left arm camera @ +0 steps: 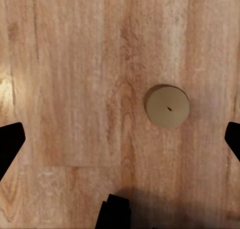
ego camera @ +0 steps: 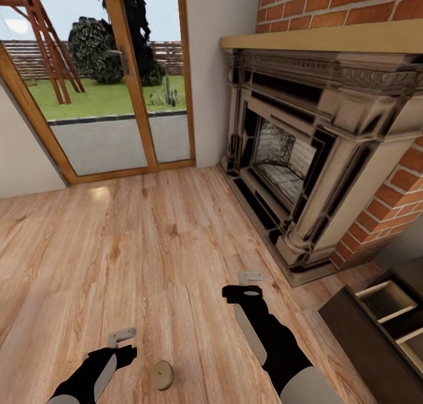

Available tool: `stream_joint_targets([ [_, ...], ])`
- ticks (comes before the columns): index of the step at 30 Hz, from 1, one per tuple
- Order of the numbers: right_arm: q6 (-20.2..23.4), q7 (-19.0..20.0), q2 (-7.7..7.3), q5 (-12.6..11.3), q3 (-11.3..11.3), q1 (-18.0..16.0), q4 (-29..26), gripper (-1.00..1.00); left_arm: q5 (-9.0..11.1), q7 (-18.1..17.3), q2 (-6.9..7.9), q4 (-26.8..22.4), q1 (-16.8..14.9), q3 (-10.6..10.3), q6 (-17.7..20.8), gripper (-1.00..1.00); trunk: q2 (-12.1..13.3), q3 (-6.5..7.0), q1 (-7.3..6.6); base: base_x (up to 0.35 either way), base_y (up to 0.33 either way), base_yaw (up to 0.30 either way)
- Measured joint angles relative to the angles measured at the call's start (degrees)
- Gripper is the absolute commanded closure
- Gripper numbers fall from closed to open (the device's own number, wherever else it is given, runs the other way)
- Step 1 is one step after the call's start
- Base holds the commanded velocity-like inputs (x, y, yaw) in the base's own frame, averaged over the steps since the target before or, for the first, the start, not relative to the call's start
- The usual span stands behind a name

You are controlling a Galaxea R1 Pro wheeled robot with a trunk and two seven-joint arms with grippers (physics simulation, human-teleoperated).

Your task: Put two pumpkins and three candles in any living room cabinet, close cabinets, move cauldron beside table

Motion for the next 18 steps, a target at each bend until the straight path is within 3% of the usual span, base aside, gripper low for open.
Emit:
stream_joint_targets([
  [4, 0.00, 1.83, 0.00, -2.45, 0.06, 0.00, -0.06, -1.00, 0.07, 0.00, 0.06, -0.02, 0.00, 0.00, 0.12, -1.00, -1.60, -0.72, 0.88, 0.000, 0.000, 0.000],
  [18, -1.71, 2.49, 0.00, -5.12, -0.40, 0.00, 0.38, -1.00, 0.19, -0.26, 0.08, -0.50, -0.09, -0.24, 0.58, -1.00, -7.22, -3.23, 3.95, 0.000, 0.000, 0.000],
])
